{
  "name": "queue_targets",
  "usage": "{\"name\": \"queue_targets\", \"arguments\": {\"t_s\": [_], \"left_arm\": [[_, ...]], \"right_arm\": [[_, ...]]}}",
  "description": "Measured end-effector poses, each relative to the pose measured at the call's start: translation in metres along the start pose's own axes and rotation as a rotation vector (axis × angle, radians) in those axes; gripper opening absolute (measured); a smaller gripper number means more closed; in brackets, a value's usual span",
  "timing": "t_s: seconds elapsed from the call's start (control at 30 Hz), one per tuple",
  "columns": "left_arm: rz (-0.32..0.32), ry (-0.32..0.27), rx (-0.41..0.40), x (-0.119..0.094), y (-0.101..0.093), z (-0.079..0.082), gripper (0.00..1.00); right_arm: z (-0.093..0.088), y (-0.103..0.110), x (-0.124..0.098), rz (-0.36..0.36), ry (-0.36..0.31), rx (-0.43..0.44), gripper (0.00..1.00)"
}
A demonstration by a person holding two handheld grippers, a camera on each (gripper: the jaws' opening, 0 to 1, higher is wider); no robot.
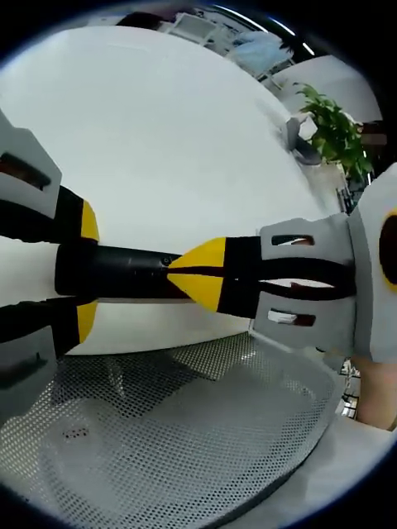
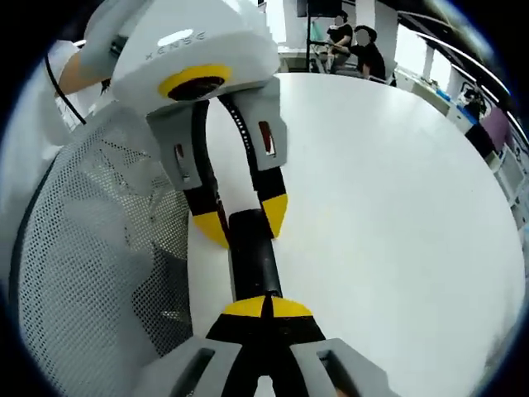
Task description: Press the specified remote control buttons in sequence, fully releasing each button before pressing the next.
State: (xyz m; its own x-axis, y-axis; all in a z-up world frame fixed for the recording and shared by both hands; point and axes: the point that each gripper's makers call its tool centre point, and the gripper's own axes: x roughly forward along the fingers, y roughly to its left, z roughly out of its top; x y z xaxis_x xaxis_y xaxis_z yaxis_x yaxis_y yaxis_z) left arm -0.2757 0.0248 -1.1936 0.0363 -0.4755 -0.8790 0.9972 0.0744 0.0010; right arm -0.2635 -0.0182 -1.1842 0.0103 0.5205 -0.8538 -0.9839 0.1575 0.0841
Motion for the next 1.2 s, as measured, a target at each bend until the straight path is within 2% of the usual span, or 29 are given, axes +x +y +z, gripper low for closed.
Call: {"name": "queue_targets", "arguments": {"t_s": [0.07, 0.2, 0.33, 0.4, 0.53, 0.63, 0.77, 0.87, 0.97, 1.03, 1.2], "left_arm": [[0.000, 0.000, 0.001, 0.000, 0.000, 0.000, 0.24], [-0.003, -0.003, 0.000, 0.000, 0.000, 0.000, 0.24], [-0.002, -0.002, 0.000, 0.000, 0.000, 0.000, 0.24], [-0.003, -0.001, 0.000, 0.000, 0.000, 0.000, 0.24], [-0.006, 0.003, 0.007, 0.000, 0.001, 0.001, 0.24], [-0.006, 0.007, 0.010, 0.000, 0.001, 0.001, 0.24], [-0.006, 0.012, 0.012, 0.001, 0.000, 0.001, 0.24], [-0.005, 0.012, 0.010, 0.001, 0.000, 0.001, 0.24], [-0.002, 0.004, 0.002, 0.000, 0.000, 0.001, 0.24], [-0.002, -0.002, -0.002, 0.000, 0.000, 0.001, 0.24], [-0.002, -0.009, -0.004, 0.000, 0.000, 0.001, 0.24]], "right_arm": [[0.004, 0.003, 0.002, 0.037, -0.017, 0.037, 0.00], [0.005, 0.002, 0.004, 0.052, 0.013, 0.013, 0.00], [0.004, 0.000, 0.004, 0.068, 0.032, 0.049, 0.00], [0.005, 0.000, 0.005, 0.073, 0.062, 0.071, 0.00], [0.005, -0.001, 0.006, 0.073, 0.108, 0.083, 0.00], [0.005, -0.003, 0.006, 0.071, 0.107, 0.113, 0.00], [0.005, -0.001, 0.007, 0.046, 0.119, 0.099, 0.00], [0.004, -0.002, 0.006, 0.032, 0.097, 0.072, 0.00], [0.004, -0.001, 0.004, 0.011, 0.034, 0.058, 0.00], [0.005, 0.004, 0.002, 0.004, 0.030, 0.042, 0.00], [0.014, 0.017, 0.003, 0.035, -0.001, 0.010, 0.00]]}}
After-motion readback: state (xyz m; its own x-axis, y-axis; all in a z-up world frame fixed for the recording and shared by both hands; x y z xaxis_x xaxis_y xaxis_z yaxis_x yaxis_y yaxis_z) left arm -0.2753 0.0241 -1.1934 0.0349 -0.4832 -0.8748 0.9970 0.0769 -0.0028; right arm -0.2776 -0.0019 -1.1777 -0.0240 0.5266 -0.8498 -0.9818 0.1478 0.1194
